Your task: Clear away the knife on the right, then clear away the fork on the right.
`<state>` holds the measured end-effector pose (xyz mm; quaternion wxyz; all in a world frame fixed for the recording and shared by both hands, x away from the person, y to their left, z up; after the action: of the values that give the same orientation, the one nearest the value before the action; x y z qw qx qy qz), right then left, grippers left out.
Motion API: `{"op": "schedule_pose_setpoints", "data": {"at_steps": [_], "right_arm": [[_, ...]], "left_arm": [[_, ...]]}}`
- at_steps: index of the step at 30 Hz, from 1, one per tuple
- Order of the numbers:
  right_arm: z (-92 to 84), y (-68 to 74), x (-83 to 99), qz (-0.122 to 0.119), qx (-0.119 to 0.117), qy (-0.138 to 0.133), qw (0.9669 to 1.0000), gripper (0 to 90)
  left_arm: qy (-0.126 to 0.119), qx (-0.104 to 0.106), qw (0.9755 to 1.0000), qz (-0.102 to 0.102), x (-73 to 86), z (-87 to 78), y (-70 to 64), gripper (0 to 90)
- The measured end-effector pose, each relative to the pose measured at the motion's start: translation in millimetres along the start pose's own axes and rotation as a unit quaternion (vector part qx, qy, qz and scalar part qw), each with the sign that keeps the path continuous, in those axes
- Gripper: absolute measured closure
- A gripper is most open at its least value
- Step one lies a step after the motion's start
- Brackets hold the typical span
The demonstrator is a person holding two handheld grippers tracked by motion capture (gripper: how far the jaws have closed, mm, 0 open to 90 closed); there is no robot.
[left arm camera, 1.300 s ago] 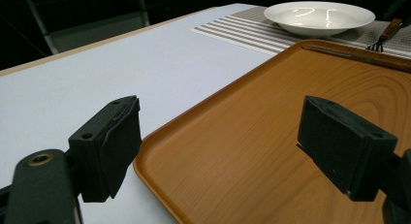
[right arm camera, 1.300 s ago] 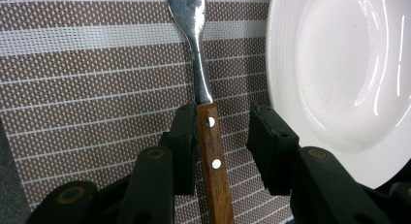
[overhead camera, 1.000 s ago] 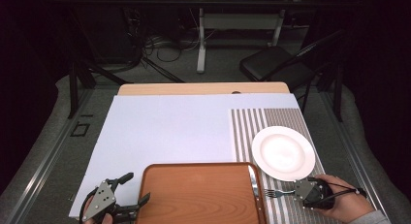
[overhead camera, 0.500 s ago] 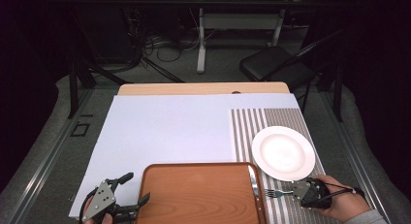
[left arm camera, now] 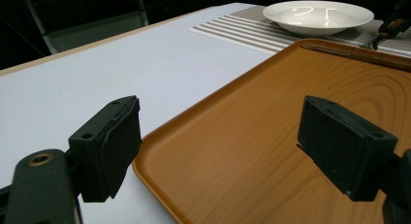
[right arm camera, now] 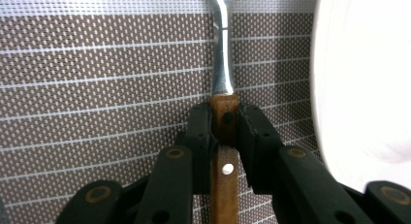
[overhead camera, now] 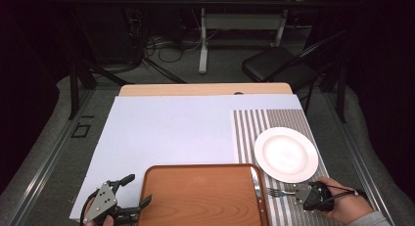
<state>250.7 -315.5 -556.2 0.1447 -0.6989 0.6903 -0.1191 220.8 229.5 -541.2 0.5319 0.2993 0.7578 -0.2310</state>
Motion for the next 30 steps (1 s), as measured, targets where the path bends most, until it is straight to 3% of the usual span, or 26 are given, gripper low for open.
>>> {"op": "schedule_pose_setpoints", "data": {"at_steps": [5, 7, 10, 14, 28, 30], "right_arm": [[-0.2, -0.7, 0.1, -0.005, -0.004, -0.001, 1.0000, 76.9], [0.7, 0.5, 0.1, 0.004, -0.001, -0.006, 1.0000, 77.1], [0.7, -1.3, -0.6, -0.006, -0.001, -0.005, 1.0000, 77.3], [0.2, -1.1, -1.9, 0.001, -0.004, 0.007, 1.0000, 77.4], [-0.1, -3.2, -2.0, 0.013, -0.014, 0.010, 0.9998, 77.5], [2.5, -2.9, -2.2, 0.016, -0.003, -0.007, 0.9998, 77.5]], "left_arm": [[0.001, -0.002, 1.0000, -0.001, 0.4, 0.4, 0.6, 15.6], [-0.001, -0.003, 1.0000, -0.003, 0.3, 0.8, 0.7, 15.6], [0.001, -0.002, 1.0000, -0.003, 0.4, 0.7, 0.9, 15.6], [0.001, -0.002, 1.0000, -0.003, 0.5, 0.4, 1.1, 15.6], [0.003, -0.004, 1.0000, -0.005, 0.9, 0.0, 1.8, 15.6], [0.002, -0.006, 1.0000, -0.006, 1.0, -0.1, 1.9, 15.6]]}}
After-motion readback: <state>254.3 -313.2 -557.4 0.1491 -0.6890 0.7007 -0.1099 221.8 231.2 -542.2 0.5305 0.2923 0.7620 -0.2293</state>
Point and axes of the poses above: each handheld gripper's, and its own axes: z roughly forward along the jaws, x roughly out of its underside, y roughly to its left, the point moved 3 cm from there along z, roughly forward along the jaws, and after that the axes turned 5 degrees about -z, right-handed, at the moved point
